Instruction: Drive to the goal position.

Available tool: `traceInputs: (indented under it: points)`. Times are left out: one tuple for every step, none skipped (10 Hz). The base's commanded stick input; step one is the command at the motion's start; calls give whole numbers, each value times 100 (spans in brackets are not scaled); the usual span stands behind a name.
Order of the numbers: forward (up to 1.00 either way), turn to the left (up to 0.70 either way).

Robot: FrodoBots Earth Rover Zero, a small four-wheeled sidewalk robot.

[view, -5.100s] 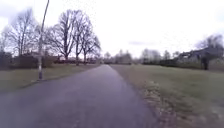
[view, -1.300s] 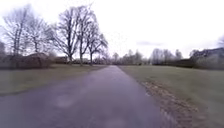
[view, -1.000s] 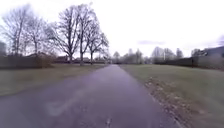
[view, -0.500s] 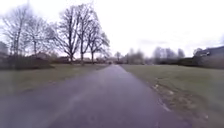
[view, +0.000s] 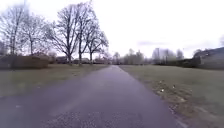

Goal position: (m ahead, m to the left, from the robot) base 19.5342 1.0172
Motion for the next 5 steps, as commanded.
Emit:
traceInputs:
  points:
    - [100,0]
    - [100,0]
    - [100,0]
    - [100,0]
    - [100,0]
